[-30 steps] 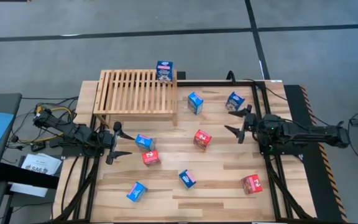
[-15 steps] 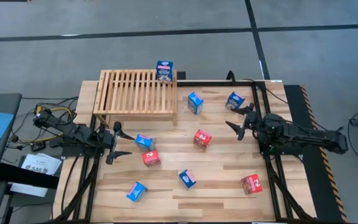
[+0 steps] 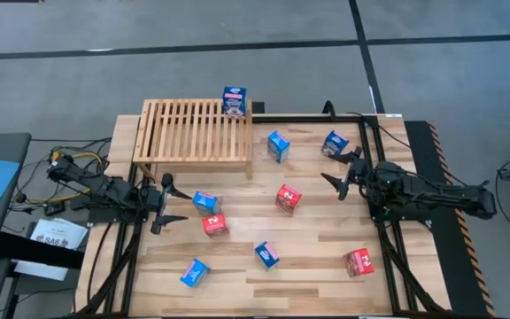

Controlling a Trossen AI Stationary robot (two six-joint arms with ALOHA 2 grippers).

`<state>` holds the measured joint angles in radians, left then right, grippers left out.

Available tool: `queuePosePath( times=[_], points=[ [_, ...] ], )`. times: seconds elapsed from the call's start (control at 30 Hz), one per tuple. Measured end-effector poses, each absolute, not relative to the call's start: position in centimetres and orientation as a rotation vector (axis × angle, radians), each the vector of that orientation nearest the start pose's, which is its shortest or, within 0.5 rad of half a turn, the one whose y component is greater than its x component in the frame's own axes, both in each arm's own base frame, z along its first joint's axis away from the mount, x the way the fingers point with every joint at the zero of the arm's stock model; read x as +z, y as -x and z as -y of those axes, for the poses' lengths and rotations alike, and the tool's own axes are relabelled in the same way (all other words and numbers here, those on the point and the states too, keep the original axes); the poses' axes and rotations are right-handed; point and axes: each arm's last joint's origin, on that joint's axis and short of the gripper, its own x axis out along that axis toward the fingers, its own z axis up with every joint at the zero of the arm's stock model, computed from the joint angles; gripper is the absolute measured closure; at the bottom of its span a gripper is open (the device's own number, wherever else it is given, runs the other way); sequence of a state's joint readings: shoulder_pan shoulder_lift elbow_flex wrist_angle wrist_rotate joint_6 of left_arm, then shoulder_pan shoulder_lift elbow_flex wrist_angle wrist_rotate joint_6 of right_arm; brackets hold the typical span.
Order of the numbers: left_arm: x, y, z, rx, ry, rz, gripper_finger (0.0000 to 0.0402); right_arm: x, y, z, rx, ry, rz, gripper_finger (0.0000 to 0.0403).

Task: Stack cereal on shelf
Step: Put the middle light blue cereal box on the shelf

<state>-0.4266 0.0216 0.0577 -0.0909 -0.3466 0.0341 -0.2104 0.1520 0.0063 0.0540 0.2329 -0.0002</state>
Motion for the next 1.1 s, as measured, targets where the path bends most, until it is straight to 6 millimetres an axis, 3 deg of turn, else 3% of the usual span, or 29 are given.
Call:
queuePosePath(
  times=[0.87,1.1],
  points=[
    [17.3,-8.9,3.0,-0.08,-0.051,-0.047,0.0113,15.8,-10.2,2.9,-0.443,0.001,-0.094,0.0039],
    [18.4,-8.9,3.0,-0.09,0.187,0.063,0.0113,15.8,-10.2,2.9,-0.443,0.001,-0.095,0.0039]
  ],
)
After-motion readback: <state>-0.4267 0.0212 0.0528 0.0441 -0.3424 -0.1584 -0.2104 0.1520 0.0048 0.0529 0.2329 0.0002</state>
